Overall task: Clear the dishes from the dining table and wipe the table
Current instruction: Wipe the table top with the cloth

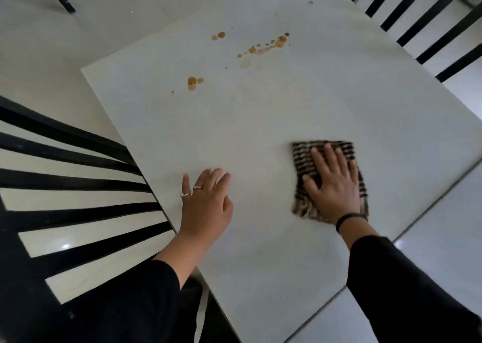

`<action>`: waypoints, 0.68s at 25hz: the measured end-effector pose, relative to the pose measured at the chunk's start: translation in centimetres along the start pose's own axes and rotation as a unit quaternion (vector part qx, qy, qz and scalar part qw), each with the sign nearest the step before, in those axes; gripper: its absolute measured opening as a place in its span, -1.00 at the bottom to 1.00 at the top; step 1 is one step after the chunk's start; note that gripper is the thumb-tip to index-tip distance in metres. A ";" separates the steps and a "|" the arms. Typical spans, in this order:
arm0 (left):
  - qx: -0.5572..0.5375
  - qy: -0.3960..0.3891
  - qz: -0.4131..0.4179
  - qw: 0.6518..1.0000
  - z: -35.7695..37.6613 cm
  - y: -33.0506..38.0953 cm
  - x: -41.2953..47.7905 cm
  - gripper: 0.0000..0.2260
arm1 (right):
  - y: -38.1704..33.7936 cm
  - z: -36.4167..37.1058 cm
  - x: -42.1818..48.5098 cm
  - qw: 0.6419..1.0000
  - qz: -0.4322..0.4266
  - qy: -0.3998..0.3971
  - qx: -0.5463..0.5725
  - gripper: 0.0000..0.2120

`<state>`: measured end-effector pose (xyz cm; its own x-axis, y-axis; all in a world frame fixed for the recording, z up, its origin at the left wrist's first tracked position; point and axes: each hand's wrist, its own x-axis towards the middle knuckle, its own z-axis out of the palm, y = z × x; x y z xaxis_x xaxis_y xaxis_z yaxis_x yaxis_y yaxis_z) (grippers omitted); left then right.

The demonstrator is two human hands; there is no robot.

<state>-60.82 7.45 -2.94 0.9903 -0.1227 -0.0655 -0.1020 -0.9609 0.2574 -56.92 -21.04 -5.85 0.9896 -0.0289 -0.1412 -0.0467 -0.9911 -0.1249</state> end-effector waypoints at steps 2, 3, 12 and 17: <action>0.014 0.007 -0.001 1.000 0.5 -1.1 2.9 -0.60 | 0.5 -0.4 5.3 0.997 0.074 0.010 0.017 -0.30; 0.018 0.009 -0.008 1.000 0.6 -1.9 4.5 -0.59 | 0.4 -0.6 7.8 0.994 0.104 0.013 0.026 -0.29; 0.060 0.039 0.021 0.997 0.5 -8.6 12.1 -0.52 | -8.5 -2.0 26.0 0.991 0.129 0.013 0.025 -0.27; 0.003 0.091 0.005 0.996 0.2 -8.3 11.9 -0.53 | -18.2 -0.8 23.2 0.991 -0.131 -0.003 -0.002 -0.33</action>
<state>-48.20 13.89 -6.08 0.9900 -0.0853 0.1127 -0.1114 -0.9616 0.2509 -32.96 -3.78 -6.05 0.9666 0.2312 -0.1105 0.2131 -0.9647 -0.1546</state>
